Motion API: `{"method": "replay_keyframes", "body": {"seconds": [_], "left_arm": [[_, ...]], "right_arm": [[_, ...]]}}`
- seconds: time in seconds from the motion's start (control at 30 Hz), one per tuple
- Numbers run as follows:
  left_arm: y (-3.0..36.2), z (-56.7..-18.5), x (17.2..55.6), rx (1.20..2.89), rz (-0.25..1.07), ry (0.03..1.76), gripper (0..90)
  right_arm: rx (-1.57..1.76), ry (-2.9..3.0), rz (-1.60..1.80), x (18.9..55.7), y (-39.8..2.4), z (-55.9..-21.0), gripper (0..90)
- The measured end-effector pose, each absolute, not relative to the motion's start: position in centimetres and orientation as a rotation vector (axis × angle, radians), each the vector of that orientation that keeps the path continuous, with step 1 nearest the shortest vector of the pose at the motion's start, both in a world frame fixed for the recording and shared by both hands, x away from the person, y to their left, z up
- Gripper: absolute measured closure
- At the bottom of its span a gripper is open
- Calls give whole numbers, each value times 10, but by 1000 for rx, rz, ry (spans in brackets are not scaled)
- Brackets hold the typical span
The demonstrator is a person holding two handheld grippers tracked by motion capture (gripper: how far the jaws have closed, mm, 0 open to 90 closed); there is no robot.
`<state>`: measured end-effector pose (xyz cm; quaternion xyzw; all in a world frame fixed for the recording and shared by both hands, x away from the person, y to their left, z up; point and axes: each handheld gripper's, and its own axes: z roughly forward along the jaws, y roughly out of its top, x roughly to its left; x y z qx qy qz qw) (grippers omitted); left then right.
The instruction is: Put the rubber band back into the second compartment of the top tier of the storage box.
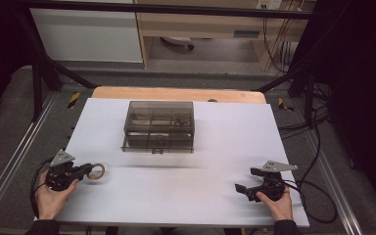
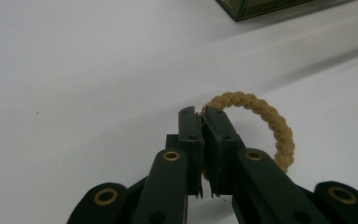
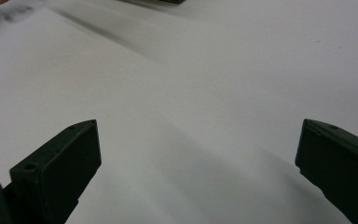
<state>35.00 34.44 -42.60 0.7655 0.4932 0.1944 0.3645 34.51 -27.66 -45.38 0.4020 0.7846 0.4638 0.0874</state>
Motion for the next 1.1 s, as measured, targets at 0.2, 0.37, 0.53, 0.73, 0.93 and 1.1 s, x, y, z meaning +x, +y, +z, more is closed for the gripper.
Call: {"method": "replay_keyframes", "body": {"seconds": [0.2, 0.37, 0.53, 0.73, 0.93, 1.1], "left_arm": [[342, -421, 348, 1959, 509, 1262, 851], [340, -417, 347, 1951, 507, 1249, 851], [337, -413, 346, 1949, 507, 1243, 852], [335, -408, 345, 1945, 510, 1235, 851], [333, -402, 345, 1935, 508, 1223, 852], [332, -398, 345, 1931, 501, 1215, 852]], "right_arm": [[1197, 2336, 1381, 345, -277, -454, 7], [1202, 2338, 1379, 345, -276, -454, 7], [1203, 2337, 1378, 345, -276, -454, 7], [1203, 2338, 1375, 345, -276, -454, 7], [1202, 2332, 1379, 345, -276, -454, 7], [1202, 2334, 1376, 345, -277, -454, 7]]}}
